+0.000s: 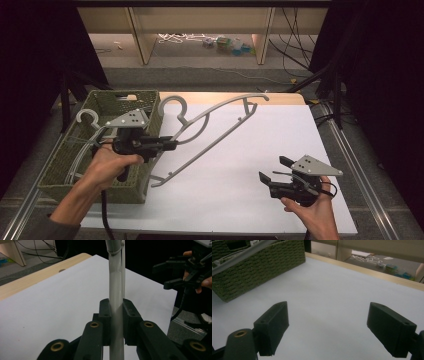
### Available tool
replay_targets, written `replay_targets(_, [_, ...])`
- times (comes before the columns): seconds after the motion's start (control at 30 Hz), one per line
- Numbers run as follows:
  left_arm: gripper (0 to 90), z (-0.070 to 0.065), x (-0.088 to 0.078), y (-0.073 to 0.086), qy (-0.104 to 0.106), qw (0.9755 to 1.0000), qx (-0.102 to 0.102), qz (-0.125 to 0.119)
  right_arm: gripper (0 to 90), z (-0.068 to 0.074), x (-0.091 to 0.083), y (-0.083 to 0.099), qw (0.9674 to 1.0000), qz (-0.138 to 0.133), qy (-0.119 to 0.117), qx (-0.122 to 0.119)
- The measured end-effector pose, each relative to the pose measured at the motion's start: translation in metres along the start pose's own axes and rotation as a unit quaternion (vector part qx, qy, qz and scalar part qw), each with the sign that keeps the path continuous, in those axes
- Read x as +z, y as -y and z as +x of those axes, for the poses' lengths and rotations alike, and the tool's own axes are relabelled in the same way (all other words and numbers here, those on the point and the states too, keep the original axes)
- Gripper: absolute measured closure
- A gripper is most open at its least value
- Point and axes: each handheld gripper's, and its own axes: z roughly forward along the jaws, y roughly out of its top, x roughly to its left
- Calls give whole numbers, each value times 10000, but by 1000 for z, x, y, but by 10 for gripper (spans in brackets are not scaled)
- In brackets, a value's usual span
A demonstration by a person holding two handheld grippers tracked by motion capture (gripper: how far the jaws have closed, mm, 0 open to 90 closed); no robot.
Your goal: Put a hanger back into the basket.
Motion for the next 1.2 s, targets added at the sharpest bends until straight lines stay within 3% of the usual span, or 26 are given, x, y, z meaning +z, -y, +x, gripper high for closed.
replay_targets(0.07, [796, 2, -11, -6, -97, 9999, 19, -23, 183, 1, -2, 1, 10000, -18, 41, -22])
replay_targets(0.13, [796, 5, -20, -9, -53, 9999, -118, -107, 179, 2, -1, 3, 10000, -36, 2, -35])
replay_targets(0.3, [796, 16, -42, -18, -341, 9993, -89, -131, 181, 4, -3, 4, 10000, 67, -33, 1])
replay_targets(0.37, [797, 22, -49, -19, -383, 9989, -185, -189, 181, 4, -1, 5, 10000, -69, -5, -50])
replay_targets(0.53, [796, 42, -64, -17, -545, 9974, -411, -230, 183, 5, -1, 6, 9999, 71, -66, -24])
replay_targets(0.73, [796, 68, -88, -13, -903, 9935, -613, -308, 184, 5, 1, 7, 10000, 57, -36, -65])
replay_targets(0.8, [796, 74, -95, -11, -1024, 9922, -640, -314, 185, 4, -1, 7, 9998, 163, -35, -75])
replay_targets(0.9, [796, 84, -105, -8, -1178, 9902, -679, -311, 185, 6, 2, 8, 9999, 78, -112, -14])
replay_targets(1.13, [797, 108, -119, 5, -1530, 9852, -735, -222, 187, 6, 2, 8, 9998, 112, -119, -74])
replay_targets(1.2, [796, 115, -121, 10, -1545, 9845, -792, -243, 187, 6, 2, 8, 9999, 107, -104, -65])
